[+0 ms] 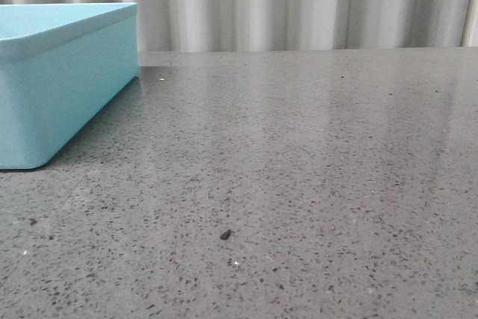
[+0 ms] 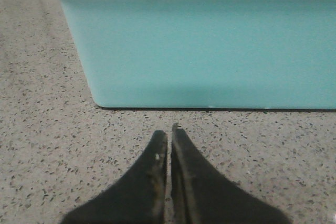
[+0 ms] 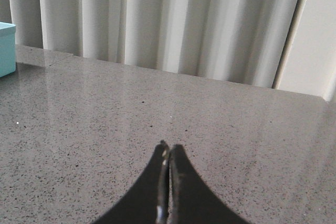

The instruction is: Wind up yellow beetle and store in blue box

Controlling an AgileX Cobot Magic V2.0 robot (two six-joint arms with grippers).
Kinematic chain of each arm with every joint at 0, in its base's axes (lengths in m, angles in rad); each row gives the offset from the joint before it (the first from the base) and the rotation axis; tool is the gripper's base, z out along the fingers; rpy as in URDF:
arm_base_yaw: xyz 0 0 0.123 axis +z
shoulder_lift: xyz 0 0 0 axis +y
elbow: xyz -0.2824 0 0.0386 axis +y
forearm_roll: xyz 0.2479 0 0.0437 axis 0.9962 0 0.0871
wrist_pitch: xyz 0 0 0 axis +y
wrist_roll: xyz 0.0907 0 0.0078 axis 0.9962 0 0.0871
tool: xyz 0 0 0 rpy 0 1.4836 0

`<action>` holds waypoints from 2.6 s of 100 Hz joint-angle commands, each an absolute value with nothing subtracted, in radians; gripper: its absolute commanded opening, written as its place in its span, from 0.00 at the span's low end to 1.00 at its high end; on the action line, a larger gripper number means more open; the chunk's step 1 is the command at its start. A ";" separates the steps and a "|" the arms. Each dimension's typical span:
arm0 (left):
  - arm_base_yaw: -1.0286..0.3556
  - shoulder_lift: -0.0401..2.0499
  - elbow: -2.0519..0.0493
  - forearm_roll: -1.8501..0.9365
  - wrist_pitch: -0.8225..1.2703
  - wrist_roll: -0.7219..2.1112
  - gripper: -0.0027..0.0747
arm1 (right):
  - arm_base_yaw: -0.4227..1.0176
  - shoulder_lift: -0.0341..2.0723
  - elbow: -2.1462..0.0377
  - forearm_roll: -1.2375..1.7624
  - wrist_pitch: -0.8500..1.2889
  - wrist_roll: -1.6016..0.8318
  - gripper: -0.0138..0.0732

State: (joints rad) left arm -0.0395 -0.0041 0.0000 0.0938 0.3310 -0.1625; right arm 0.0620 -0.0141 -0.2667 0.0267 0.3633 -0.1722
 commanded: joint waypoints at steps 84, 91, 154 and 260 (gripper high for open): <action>-0.037 -0.036 0.026 0.073 0.279 -0.173 0.01 | 0.062 -0.029 -0.290 0.019 0.270 -0.180 0.10; -0.037 -0.036 0.026 0.073 0.279 -0.173 0.01 | 0.062 -0.029 -0.290 0.016 0.249 -0.180 0.10; -0.037 -0.036 0.026 0.073 0.279 -0.173 0.01 | 0.002 -0.029 0.029 -0.071 -0.070 -0.079 0.10; -0.037 -0.036 0.026 0.073 0.279 -0.173 0.01 | -0.028 -0.029 0.031 -0.103 0.301 -0.069 0.10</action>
